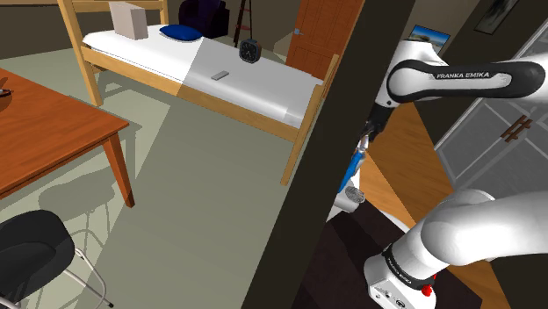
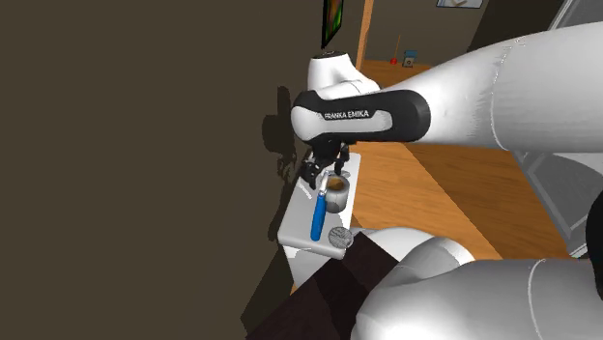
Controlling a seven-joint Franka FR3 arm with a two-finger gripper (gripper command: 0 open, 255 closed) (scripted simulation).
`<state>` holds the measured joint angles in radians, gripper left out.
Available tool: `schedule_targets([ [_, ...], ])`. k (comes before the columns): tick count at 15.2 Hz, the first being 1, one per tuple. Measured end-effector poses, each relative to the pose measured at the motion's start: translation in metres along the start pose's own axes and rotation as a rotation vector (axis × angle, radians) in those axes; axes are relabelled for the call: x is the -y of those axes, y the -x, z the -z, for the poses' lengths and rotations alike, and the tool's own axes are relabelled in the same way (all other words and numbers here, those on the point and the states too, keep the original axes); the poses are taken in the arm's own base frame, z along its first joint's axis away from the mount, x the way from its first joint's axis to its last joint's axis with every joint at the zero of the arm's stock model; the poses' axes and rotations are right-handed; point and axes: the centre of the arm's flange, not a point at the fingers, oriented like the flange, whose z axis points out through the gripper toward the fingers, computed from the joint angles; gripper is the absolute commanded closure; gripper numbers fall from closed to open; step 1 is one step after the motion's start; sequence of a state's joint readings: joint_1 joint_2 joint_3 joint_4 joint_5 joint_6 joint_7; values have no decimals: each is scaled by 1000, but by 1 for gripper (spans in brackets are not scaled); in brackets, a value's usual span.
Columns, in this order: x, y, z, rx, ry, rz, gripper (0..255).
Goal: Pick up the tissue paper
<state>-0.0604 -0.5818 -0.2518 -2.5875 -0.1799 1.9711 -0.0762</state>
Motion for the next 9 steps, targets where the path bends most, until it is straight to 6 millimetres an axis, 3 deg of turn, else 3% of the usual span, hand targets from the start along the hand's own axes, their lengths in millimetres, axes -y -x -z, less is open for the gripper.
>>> schedule_targets([
  [9,-53,-42,-90,-37,-21,26,0],
])
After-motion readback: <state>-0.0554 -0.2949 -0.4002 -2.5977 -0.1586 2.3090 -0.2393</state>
